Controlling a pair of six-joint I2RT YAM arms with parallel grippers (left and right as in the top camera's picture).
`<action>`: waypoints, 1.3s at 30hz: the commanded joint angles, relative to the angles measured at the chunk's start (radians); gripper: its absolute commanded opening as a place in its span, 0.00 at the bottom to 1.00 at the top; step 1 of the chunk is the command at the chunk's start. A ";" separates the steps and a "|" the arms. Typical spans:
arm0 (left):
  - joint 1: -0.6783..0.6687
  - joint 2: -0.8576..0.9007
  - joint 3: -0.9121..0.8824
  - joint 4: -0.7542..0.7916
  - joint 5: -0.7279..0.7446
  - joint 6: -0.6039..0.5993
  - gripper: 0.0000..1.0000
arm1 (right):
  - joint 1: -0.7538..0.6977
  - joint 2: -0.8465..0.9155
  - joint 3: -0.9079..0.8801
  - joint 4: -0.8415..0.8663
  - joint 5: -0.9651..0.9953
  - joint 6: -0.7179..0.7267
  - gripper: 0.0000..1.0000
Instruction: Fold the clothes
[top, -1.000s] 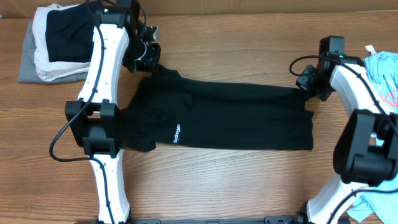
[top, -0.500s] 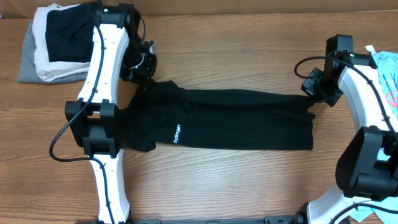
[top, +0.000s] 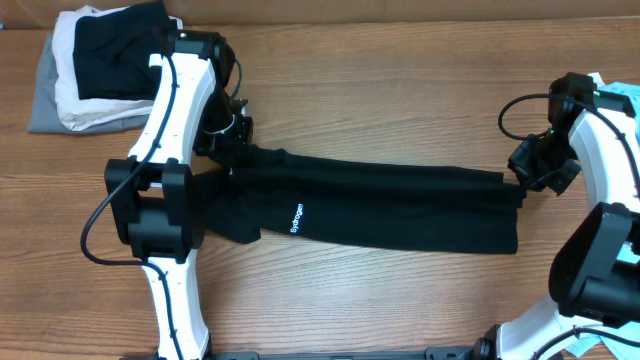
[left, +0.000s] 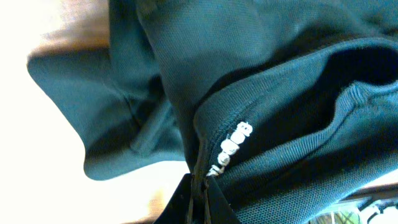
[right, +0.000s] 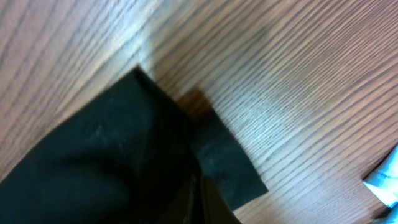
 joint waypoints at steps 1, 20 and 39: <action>-0.008 -0.055 -0.103 0.026 0.000 -0.017 0.04 | 0.009 -0.023 -0.032 -0.011 -0.012 -0.011 0.04; -0.022 -0.055 -0.407 0.133 -0.019 -0.058 0.27 | -0.011 -0.023 -0.080 -0.102 -0.019 0.047 0.46; -0.050 -0.259 -0.132 0.163 0.034 -0.072 0.64 | 0.006 -0.023 -0.051 -0.076 -0.215 -0.092 0.68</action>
